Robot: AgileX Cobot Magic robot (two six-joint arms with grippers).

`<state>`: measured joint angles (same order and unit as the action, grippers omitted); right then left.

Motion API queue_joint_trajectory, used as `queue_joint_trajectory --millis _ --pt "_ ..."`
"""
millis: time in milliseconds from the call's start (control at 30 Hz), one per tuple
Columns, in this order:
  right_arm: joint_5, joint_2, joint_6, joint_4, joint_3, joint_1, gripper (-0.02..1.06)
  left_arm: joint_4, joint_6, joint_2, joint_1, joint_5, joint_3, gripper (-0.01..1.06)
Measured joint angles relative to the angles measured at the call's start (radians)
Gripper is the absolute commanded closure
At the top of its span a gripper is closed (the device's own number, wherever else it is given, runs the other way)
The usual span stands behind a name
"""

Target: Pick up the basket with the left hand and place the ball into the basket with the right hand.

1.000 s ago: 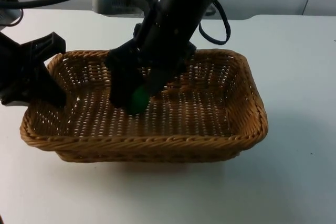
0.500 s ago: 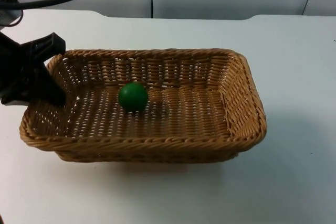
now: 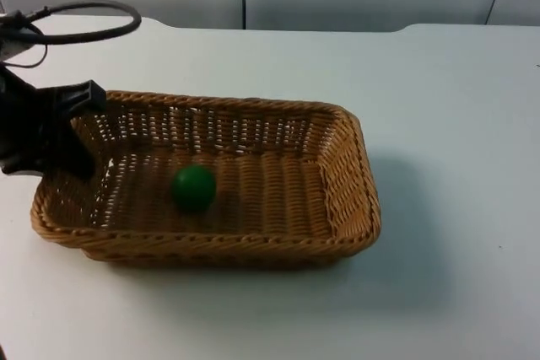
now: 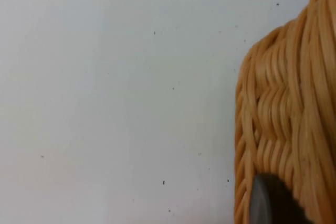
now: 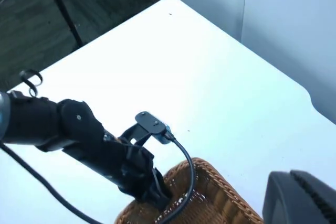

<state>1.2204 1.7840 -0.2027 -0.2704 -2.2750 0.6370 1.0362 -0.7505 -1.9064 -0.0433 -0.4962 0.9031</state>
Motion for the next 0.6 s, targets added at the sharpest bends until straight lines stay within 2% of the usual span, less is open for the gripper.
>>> queue_joint_trajectory --millis 133,233,267,367,400,433,467,600 --pt "0.004 0.0 0.012 0.004 0.0 0.002 1.04 0.0 -0.006 -0.045 0.0 -0.009 0.01 1.01" --pt "0.004 0.0 0.016 0.006 0.0 0.004 1.04 -0.004 -0.036 -0.054 0.0 -0.009 0.011 0.74" --pt "0.004 0.0 0.016 0.006 0.0 0.008 1.04 -0.009 -0.05 -0.054 0.0 -0.009 0.016 0.74" --pt "0.004 0.0 0.019 0.008 0.0 0.019 1.04 -0.019 -0.072 -0.054 0.0 -0.013 0.04 0.35" --pt "0.004 0.0 0.019 0.008 0.0 0.019 1.04 -0.019 -0.072 -0.054 0.0 -0.013 0.04 0.27" --pt "0.004 0.0 0.019 0.008 0.0 0.019 1.04 -0.021 -0.072 -0.054 0.0 -0.015 0.05 0.27" --pt "0.004 0.0 0.019 0.008 0.0 0.019 1.04 -0.033 -0.072 -0.054 0.0 -0.016 0.058 0.22" --pt "0.004 0.0 0.019 0.008 0.0 0.019 1.04 -0.09 -0.041 -0.052 0.006 -0.032 0.096 0.23"
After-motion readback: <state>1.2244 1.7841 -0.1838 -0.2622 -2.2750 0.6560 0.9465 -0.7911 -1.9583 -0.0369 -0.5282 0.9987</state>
